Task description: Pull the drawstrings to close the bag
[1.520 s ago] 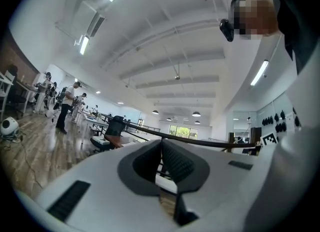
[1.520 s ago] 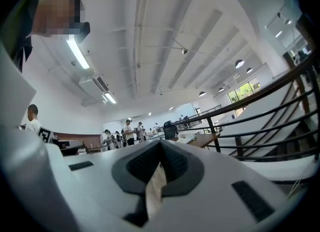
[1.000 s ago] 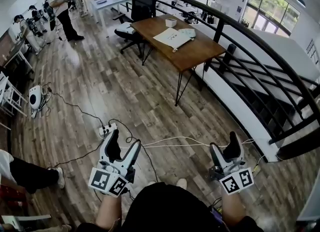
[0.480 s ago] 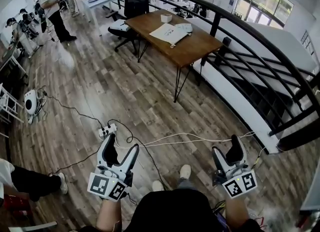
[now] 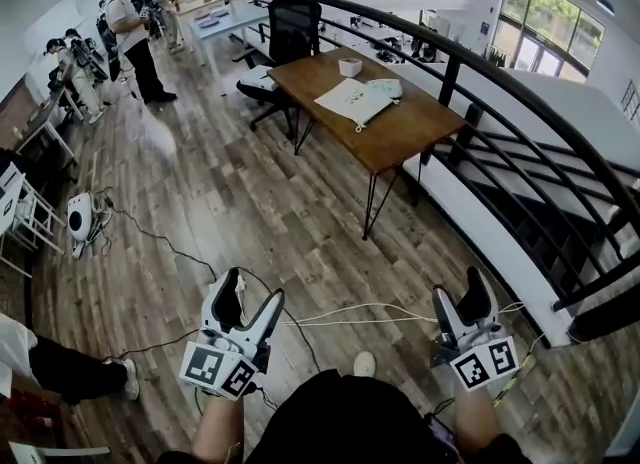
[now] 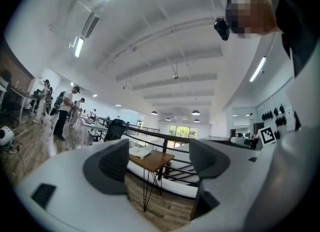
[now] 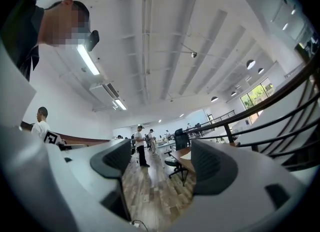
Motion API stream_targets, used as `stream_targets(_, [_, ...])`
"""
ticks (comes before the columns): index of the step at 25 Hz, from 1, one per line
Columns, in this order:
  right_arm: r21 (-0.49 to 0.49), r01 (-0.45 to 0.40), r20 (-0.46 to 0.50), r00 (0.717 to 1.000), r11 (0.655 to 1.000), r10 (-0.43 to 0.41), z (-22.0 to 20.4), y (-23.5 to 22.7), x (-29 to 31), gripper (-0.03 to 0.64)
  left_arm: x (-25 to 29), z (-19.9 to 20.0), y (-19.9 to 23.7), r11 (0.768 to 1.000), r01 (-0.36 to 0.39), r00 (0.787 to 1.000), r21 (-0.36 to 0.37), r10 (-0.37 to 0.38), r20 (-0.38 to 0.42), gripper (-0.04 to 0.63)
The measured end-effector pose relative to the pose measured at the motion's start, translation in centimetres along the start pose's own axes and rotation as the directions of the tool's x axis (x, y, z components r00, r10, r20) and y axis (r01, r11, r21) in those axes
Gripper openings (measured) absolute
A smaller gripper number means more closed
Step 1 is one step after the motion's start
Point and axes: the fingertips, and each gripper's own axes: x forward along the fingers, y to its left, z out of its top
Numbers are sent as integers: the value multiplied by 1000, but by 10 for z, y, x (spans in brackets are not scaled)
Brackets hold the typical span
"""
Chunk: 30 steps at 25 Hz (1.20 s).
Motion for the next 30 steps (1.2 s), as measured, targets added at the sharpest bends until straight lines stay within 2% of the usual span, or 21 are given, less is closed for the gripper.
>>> stream_targets(8, [-12,-53,1,999,999,53,10,-54,48,356,67,6,-2,999,-49,998,8,49,33,364])
stream_targets(16, [6,-49,-32,998,999,49,15,-108,45,339,118,-4,-24,997,-66,996,-34,68,52,364])
stream_targets(21, [24,-23,-45,999,999,24,8,-136,47,320,144,-10,-31,999,-52,998,0,52,29,364])
stream_targets(23, [22,-20,-48,999,1000,21,4,-143,52,279,153,-17,-28,999,-51,999,-1,51,13,364])
stream_targets(30, [14,5,-31,1000,1000,-4,-1,-163,99,281,211,-23,-1,1000,-12,1000,20,12,-2,364])
